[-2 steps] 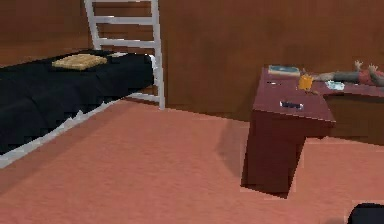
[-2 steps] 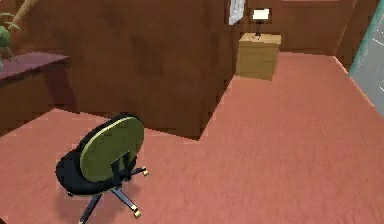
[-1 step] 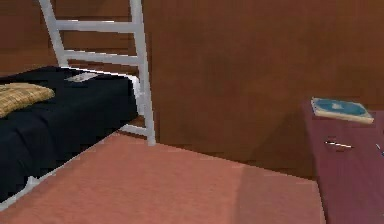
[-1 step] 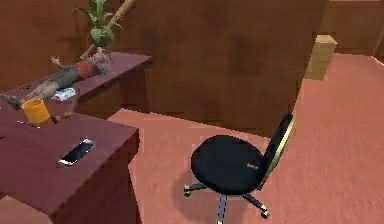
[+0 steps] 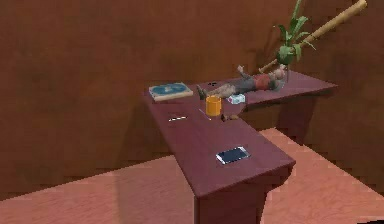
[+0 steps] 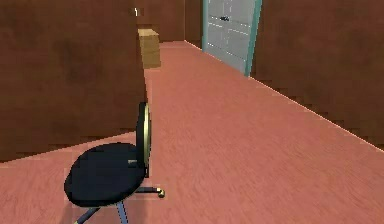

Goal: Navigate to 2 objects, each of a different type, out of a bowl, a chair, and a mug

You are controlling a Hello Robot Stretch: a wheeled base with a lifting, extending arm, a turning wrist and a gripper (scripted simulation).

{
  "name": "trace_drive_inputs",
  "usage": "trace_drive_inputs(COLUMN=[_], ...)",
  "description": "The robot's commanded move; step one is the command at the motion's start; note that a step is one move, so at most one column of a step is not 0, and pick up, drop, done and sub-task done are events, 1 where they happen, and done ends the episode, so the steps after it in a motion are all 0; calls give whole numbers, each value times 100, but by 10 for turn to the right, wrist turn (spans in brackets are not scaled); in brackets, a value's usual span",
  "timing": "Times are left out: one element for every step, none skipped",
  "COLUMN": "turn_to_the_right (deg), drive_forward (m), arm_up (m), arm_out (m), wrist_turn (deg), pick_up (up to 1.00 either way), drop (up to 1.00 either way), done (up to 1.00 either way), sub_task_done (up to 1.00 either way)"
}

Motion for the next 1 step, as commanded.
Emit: trace_drive_inputs(turn_to_the_right=[0], drive_forward=[0], arm_up=[0], arm_out=[0], wrist_turn=[0], pick_up=[0], drop=[0], done=[100], sub_task_done=[0])
